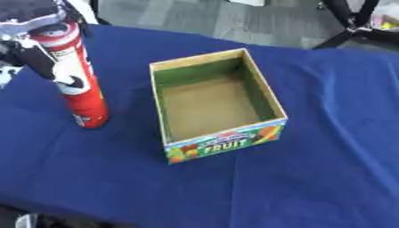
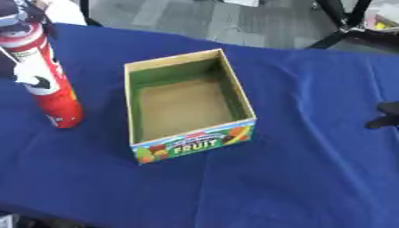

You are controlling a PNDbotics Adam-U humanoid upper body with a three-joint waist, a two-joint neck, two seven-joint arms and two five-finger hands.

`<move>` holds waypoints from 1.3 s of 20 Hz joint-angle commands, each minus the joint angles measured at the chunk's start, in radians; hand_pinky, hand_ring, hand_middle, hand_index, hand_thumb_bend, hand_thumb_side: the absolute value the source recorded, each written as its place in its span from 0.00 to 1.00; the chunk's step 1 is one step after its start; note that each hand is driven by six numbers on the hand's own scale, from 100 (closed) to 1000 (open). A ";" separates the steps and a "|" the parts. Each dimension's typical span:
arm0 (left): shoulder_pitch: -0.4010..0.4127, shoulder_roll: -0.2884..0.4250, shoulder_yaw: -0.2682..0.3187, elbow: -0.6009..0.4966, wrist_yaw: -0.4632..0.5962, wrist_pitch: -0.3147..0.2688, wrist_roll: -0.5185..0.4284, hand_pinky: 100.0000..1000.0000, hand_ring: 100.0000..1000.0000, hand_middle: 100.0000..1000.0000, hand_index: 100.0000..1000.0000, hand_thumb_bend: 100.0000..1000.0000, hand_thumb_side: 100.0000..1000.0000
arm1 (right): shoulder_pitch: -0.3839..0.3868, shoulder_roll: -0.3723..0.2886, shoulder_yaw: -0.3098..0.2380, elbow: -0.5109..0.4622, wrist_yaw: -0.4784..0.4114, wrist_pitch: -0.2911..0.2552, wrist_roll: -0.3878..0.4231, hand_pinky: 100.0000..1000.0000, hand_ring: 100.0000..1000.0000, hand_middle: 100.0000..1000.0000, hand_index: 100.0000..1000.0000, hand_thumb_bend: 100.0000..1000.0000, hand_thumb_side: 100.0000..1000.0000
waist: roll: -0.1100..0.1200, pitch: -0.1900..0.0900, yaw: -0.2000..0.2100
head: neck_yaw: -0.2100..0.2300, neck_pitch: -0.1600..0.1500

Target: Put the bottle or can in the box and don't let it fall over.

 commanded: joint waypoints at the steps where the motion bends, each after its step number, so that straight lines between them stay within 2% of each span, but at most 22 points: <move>1: -0.027 0.017 0.015 -0.027 0.027 0.019 0.006 0.00 0.00 0.00 0.06 0.38 0.00 | -0.002 -0.017 -0.008 -0.018 -0.012 -0.001 -0.006 1.00 0.60 0.68 0.91 0.00 0.61 | 0.004 -0.017 0.001 | 0.002 0.005; 9: -0.055 0.012 0.044 -0.053 0.079 0.054 0.015 0.00 0.00 0.00 0.05 0.30 0.00 | 0.003 -0.018 -0.008 -0.017 -0.014 -0.001 -0.012 1.00 0.60 0.68 0.91 0.00 0.61 | 0.004 -0.026 0.004 | 0.003 0.011; 17: -0.156 -0.003 0.046 -0.059 0.124 0.078 0.006 0.00 0.00 0.00 0.05 0.30 0.00 | 0.008 -0.025 -0.005 -0.016 -0.017 -0.001 -0.010 1.00 0.60 0.68 0.91 0.00 0.61 | 0.011 -0.035 0.009 | -0.002 0.021; 26: -0.268 -0.065 0.031 -0.059 0.149 0.084 -0.001 0.00 0.00 0.00 0.05 0.27 0.00 | 0.015 -0.031 -0.003 -0.013 -0.015 -0.001 -0.006 1.00 0.60 0.68 0.91 0.00 0.61 | 0.020 -0.037 0.004 | -0.009 0.029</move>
